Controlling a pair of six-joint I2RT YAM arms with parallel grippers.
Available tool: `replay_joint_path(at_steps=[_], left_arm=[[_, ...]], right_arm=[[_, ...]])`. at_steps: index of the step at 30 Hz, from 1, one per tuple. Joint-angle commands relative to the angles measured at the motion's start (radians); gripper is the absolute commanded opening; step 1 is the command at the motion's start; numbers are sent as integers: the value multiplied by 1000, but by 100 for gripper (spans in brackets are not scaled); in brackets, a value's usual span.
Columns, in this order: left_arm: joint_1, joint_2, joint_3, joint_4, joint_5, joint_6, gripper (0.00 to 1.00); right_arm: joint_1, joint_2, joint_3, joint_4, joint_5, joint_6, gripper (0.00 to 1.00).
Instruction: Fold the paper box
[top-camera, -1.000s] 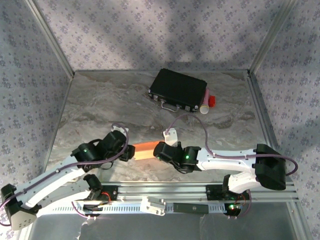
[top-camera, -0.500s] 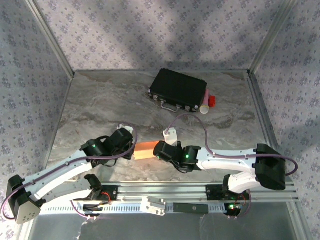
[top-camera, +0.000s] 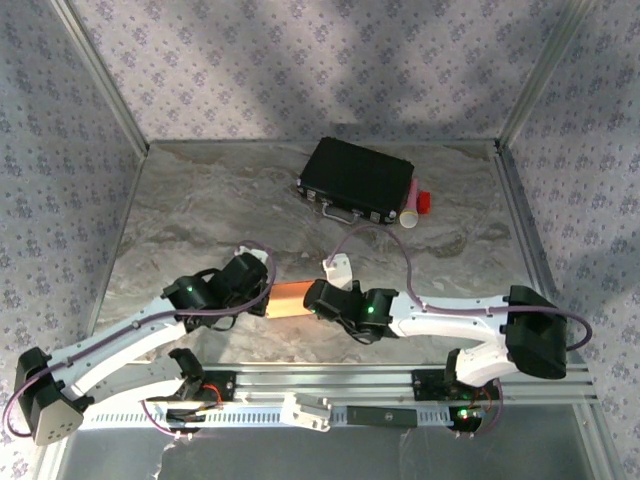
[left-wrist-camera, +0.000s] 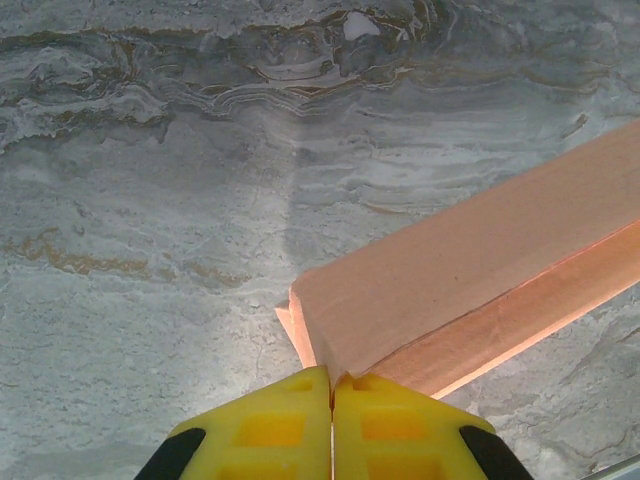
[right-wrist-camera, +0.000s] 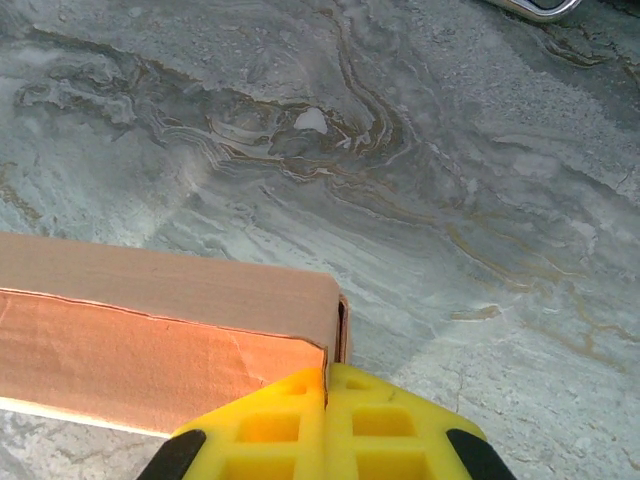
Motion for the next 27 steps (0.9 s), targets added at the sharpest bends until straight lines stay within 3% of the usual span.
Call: replay_joint_path(at_steps=[1,27], left_arm=[[1,11,50,-14,47,-44,7],[43,63,137,-71,157,-124,7]], right_arm=[[-1,24,44,-71,-34,-25,0],[-38,45,108,-114,-97,-72,0]])
